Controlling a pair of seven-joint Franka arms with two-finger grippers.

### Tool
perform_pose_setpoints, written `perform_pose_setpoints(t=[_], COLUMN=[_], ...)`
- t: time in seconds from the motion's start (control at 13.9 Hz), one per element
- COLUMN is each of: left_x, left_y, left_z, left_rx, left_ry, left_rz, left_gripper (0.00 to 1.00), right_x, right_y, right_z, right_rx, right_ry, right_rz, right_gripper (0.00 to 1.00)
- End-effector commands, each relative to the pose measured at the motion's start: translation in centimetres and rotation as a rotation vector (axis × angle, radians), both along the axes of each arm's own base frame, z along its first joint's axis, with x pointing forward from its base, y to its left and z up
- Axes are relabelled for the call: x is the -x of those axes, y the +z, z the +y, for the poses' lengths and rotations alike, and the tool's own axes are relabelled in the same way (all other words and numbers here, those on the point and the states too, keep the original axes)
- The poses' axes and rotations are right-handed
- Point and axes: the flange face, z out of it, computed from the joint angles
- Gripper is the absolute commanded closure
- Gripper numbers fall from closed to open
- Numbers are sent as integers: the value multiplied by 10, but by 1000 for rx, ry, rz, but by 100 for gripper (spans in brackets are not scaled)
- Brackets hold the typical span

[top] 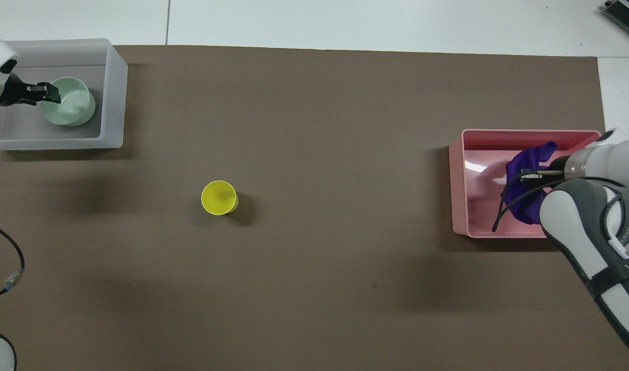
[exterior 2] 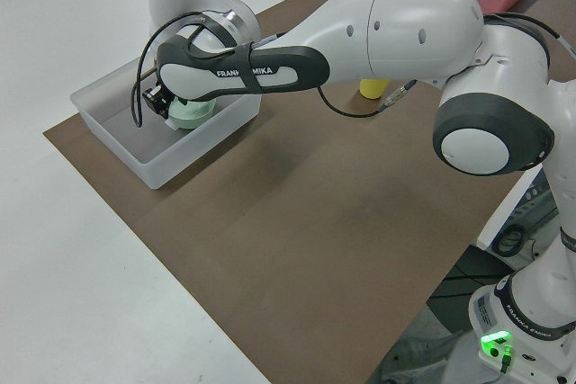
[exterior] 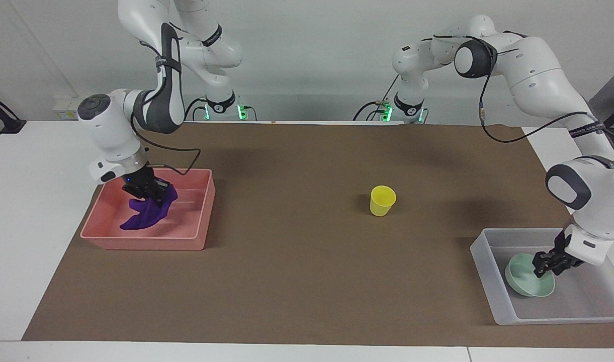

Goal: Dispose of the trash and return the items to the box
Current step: 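Release the bowl in the clear box while the right gripper drops the cloth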

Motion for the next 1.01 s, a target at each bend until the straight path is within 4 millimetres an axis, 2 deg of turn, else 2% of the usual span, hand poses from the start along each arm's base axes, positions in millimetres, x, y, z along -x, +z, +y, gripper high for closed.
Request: perform_pose_setpoints(t=[0.0,0.14,0.22,0.29,0.36,0.5,0.65,0.79,0.93], left_x=[24,46,60,75,90,118,146,165,186], left_y=[49,78,91,103,109,114,106,91,74], left_z=[-17,-51,-71,-93,-111,-151,-193,-238,-273], left_rx=[-23,-30,-30,-32,-29,-19,-13,-6,1], left_ry=[-58,-96,-110,-132,-133,-132,-148,-173,-183], left_rz=[-10,-18,-18,-15,-3,18,47,69,69], left_gripper=[0,0,0,0,0,0,0,0,0], right_x=[2,3,2,1,0,-9,-16,-14,-12], right_y=[-21,-30,-34,-34,-34,-16,7,28,48], right_z=[0,4,3,4,7,15,36,43,65], right_rx=[-14,-21,-22,-19,-19,-16,-7,-7,-12], right_ry=[-9,-22,-25,-26,-27,-14,34,12,-14], right_rz=[13,27,32,20,19,-19,-41,-65,-63], right_gripper=[100,82,68,36,0,0,0,0,0])
